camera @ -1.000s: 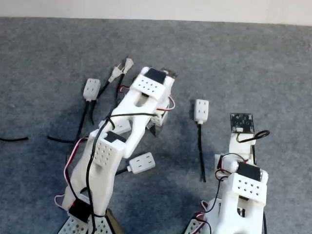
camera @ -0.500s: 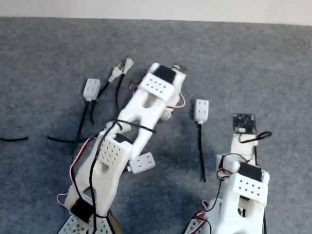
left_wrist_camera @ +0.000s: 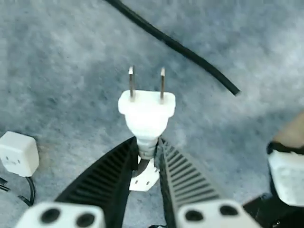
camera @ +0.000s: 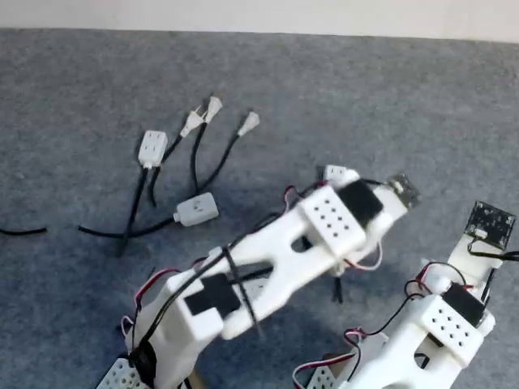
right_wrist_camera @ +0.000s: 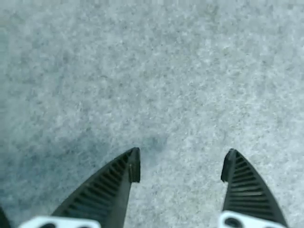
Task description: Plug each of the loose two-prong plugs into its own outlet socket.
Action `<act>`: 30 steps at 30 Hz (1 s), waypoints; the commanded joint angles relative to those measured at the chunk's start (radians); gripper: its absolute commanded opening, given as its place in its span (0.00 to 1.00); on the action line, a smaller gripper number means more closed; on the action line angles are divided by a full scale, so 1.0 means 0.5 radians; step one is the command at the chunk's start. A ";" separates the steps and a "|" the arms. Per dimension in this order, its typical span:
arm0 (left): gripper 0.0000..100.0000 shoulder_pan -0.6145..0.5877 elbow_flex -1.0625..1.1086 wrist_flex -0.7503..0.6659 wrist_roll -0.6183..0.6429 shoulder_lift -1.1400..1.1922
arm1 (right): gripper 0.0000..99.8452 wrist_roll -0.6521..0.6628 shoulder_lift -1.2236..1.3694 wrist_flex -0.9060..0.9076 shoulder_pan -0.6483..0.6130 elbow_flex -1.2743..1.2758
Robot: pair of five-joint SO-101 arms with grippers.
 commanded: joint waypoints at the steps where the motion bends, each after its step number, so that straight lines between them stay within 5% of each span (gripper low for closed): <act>1: 0.05 0.051 0.014 0.015 0.006 -0.143 | 0.27 0.012 -0.032 -0.035 0.026 -0.112; 7: 0.29 -0.072 0.014 0.015 0.018 -0.164 | 0.27 0.021 -0.029 -0.035 -0.041 -0.109; 15: 0.21 -0.397 0.011 0.015 0.025 -0.269 | 0.27 0.028 -0.020 -0.035 -0.158 -0.097; 23: 0.19 -1.471 0.017 0.015 0.608 -0.683 | 0.27 0.132 -0.014 0.041 -0.542 -0.084; 30: 0.19 -2.279 0.348 0.015 0.568 -0.836 | 0.27 0.138 -0.014 0.253 -1.002 -0.149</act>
